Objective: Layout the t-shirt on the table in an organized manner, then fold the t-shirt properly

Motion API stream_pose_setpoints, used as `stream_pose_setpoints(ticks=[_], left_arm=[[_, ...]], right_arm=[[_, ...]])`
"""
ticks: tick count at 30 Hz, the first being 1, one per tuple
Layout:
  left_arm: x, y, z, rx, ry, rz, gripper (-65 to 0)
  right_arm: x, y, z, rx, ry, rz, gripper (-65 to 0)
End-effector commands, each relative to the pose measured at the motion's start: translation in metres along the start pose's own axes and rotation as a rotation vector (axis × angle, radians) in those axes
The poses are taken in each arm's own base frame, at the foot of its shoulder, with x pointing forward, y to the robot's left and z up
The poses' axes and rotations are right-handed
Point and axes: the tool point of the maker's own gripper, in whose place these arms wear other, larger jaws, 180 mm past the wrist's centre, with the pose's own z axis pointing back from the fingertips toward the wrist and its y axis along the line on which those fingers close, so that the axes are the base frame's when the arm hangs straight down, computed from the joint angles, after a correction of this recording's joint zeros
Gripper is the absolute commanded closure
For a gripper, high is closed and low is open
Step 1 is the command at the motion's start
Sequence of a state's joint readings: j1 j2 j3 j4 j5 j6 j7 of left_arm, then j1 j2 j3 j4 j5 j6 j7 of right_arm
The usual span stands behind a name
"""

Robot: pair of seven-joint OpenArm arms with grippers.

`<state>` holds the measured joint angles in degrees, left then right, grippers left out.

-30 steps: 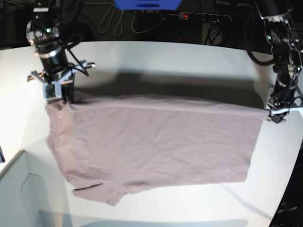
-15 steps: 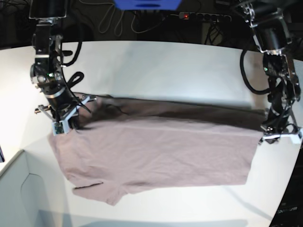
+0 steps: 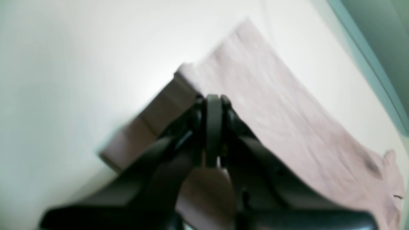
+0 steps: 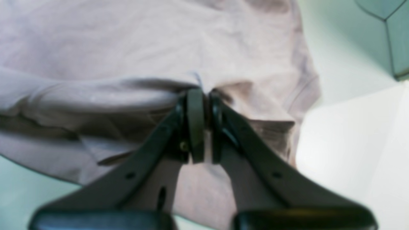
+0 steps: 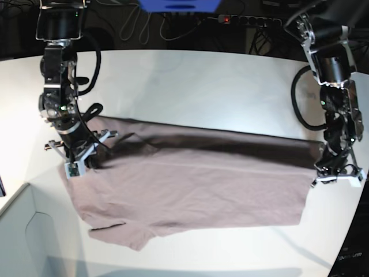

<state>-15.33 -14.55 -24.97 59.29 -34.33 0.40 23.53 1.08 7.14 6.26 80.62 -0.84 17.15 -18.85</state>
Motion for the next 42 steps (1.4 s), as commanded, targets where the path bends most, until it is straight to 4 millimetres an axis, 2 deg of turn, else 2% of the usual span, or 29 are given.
stream_pose_setpoints(ticks=[1,6,14,16,18,20,23,25,27,30,33,36,42], left_arm=[[0.033,-0.013,-0.001,-0.030,-0.079,-0.004,0.0],[0.040,-0.020,-0.003,-0.039,-0.091,-0.002,0.0],[0.027,-0.015,-0.012,-0.019,-0.049,0.025,-0.2],[0.022,-0.010,-0.016,-0.004,-0.030,0.029,-2.6],[0.018,-0.007,-0.018,0.004,-0.015,0.034,-9.3],[0.017,-0.007,-0.019,0.006,-0.012,0.035,-19.3],[0.019,-0.008,-0.018,0.003,-0.016,0.038,-35.5],[0.019,-0.007,-0.018,0.004,-0.018,0.039,-42.2],[0.018,-0.004,-0.017,0.008,-0.016,0.039,-43.2],[0.018,0.014,-0.009,0.032,-0.020,0.010,-43.2],[0.005,0.039,0.000,0.074,-0.004,0.016,-43.2],[-0.003,0.065,0.009,0.121,0.001,0.049,-43.2],[-0.020,0.076,0.007,0.150,0.044,0.069,-43.2]], right_arm=[[0.027,-0.006,-0.001,-0.009,-0.078,0.006,0.0],[0.038,-0.001,-0.006,0.007,-0.096,0.016,0.0],[0.041,0.008,-0.008,0.028,-0.099,0.031,0.0],[0.040,0.009,-0.008,0.028,-0.096,0.031,0.0],[0.038,0.009,-0.009,0.030,-0.088,0.030,0.0],[0.032,0.009,-0.011,0.032,-0.074,0.026,-4.5],[0.027,0.007,-0.011,0.027,-0.059,0.021,-17.4],[0.028,0.005,-0.010,0.022,-0.063,0.020,-25.9],[0.029,0.004,-0.006,0.018,-0.070,0.027,-31.2],[0.025,-0.001,0.007,0.009,-0.074,0.056,-34.9],[0.015,-0.001,0.020,0.002,-0.066,0.058,-35.1],[-0.005,-0.002,0.032,-0.004,-0.033,0.050,-35.2],[-0.036,0.003,0.042,0.006,0.033,0.043,-35.2]])
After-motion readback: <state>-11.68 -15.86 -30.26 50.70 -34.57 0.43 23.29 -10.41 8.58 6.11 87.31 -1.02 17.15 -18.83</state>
